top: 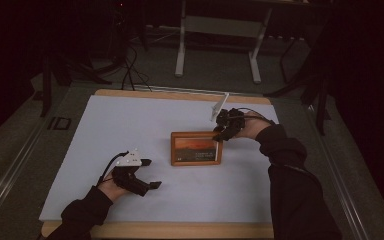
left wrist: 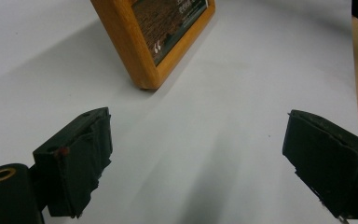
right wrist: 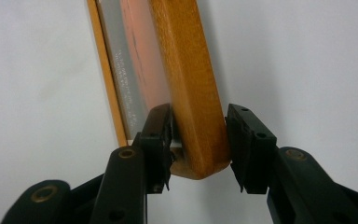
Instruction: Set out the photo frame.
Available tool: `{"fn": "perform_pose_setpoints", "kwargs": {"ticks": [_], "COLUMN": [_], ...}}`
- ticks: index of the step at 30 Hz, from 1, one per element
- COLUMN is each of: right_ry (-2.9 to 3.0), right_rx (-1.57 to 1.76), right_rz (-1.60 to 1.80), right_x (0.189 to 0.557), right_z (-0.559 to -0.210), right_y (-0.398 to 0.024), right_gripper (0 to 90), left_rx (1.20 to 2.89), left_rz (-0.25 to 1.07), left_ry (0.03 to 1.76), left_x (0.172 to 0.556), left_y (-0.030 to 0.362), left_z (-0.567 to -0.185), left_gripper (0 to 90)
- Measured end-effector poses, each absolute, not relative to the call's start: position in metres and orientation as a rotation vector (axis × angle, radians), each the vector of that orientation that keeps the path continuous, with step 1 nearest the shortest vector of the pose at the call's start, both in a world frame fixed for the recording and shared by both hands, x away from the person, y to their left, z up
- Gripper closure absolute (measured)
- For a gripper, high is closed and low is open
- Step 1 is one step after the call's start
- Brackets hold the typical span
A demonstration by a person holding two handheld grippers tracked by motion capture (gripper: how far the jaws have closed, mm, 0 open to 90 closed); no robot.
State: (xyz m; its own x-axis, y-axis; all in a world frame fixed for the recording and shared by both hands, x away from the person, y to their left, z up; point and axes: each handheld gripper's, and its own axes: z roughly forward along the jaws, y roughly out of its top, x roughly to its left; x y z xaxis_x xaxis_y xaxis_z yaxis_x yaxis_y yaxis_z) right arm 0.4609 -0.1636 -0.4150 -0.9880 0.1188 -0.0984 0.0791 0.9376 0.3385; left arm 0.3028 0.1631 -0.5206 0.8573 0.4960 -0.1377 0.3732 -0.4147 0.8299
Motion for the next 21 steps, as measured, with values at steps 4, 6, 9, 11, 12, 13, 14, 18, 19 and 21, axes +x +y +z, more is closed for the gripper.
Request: {"fn": "perform_pose_setpoints", "kwargs": {"ticks": [4, 6, 9, 11, 12, 13, 14, 18, 19, 21], "right_ry": [2.985, 2.984, 2.979, 2.974, 2.974, 2.975, 2.967, 2.967, 2.97, 2.958], "right_rx": [0.186, 0.19, 0.182, 0.172, 0.172, 0.167, 0.175, 0.176, 0.18, 0.21], "right_rz": [0.528, 0.526, 0.524, 0.522, 0.522, 0.51, 0.49, 0.495, 0.499, 0.518], "right_x": [0.4605, 0.4597, 0.4593, 0.4595, 0.4595, 0.4592, 0.4593, 0.459, 0.4583, 0.4569], "right_z": [-0.4148, -0.4149, -0.4151, -0.4156, -0.4156, -0.4163, -0.4182, -0.419, -0.4183, -0.4139], "right_y": [-0.166, -0.1661, -0.1662, -0.1661, -0.1661, -0.1658, -0.165, -0.1643, -0.1641, -0.1629], "right_gripper": [61.4, 61.4, 61.2, 59.7, 59.7, 55.7, 53.0, 50.0, 50.0, 44.8], "left_rx": [2.055, 2.058, 2.06, 2.055, 2.055, 2.049, 2.048, 2.05, 2.053, 2.051], "left_rz": [0.155, 0.158, 0.156, 0.155, 0.155, 0.155, 0.153, 0.153, 0.155, 0.154], "left_ry": [0.634, 0.63, 0.631, 0.632, 0.632, 0.636, 0.637, 0.635, 0.634, 0.635], "left_x": [0.3027, 0.3028, 0.303, 0.3029, 0.3029, 0.3028, 0.3029, 0.3028, 0.3028, 0.3028], "left_y": [0.1629, 0.1627, 0.1629, 0.163, 0.163, 0.163, 0.1631, 0.1633, 0.1633, 0.1634], "left_z": [-0.5208, -0.5209, -0.521, -0.521, -0.521, -0.5209, -0.5209, -0.521, -0.521, -0.521], "left_gripper": [8.8, 8.8, 8.7, 8.8, 8.8, 8.8, 8.8, 8.8, 8.8, 8.8]}}
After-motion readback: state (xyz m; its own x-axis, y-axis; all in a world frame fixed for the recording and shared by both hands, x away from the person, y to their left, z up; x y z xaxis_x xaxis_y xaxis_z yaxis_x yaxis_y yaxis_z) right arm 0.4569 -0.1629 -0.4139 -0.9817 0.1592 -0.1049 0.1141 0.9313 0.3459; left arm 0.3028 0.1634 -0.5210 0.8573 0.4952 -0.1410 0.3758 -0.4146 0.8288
